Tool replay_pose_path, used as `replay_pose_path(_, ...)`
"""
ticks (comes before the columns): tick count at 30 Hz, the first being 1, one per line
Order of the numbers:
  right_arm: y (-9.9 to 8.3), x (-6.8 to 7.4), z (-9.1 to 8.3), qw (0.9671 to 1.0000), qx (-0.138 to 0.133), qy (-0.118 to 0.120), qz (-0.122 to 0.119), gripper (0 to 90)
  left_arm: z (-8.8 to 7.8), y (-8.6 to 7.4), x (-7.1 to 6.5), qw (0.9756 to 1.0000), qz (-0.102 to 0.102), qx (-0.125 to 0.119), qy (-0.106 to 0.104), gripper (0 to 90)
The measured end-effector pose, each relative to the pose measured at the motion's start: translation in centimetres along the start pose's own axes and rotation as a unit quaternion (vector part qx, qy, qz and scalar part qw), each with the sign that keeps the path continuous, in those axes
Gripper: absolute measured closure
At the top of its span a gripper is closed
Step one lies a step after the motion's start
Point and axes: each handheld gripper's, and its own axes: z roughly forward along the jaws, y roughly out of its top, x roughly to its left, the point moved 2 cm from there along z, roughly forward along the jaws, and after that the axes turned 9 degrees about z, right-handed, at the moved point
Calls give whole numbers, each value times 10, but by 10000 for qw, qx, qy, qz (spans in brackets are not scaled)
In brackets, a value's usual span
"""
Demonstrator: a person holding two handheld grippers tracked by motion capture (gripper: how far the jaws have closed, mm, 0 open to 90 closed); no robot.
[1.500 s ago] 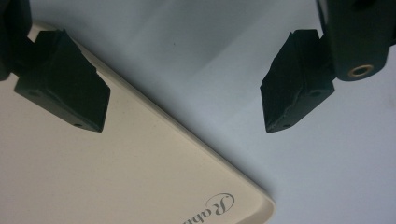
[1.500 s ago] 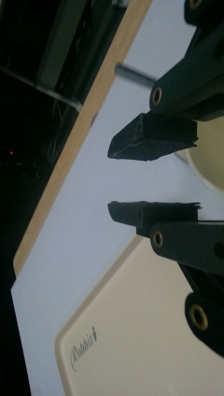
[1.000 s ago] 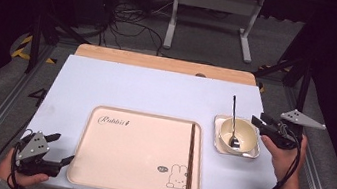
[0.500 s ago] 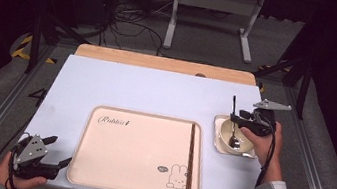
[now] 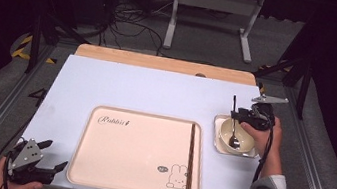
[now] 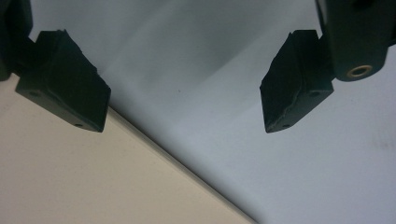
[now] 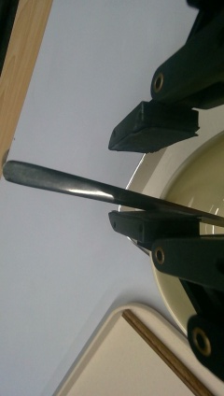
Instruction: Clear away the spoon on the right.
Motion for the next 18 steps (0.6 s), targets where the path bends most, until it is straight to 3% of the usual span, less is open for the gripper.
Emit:
replay_pose_path(2, 2, 0, 2, 10000, 52, -64, -51, 603, 2, 1, -1, 10000, -5, 12, -5, 168)
replay_pose_path(4, 3, -2, 4, 9998, 125, -126, 5, 666, 3, 2, -2, 10000, 44, 52, -23, 168)
replay_pose_path(10, 2, -10, 2, 9991, 45, -41, 418, 875, 1, -1, -3, 10000, -11, 64, -25, 168)
replay_pose_path(12, 1, -12, 0, 9987, -72, -26, 512, 885, 0, -2, -3, 10000, -9, 72, -31, 168)
replay_pose_path(16, -1, -14, -7, 9964, -278, 310, 745, 898, 1, 0, -3, 10000, 29, 81, -39, 168)
replay_pose_path(18, -2, -14, -11, 9960, -363, 305, 762, 898, 2, 1, -2, 10000, 35, 56, -33, 168)
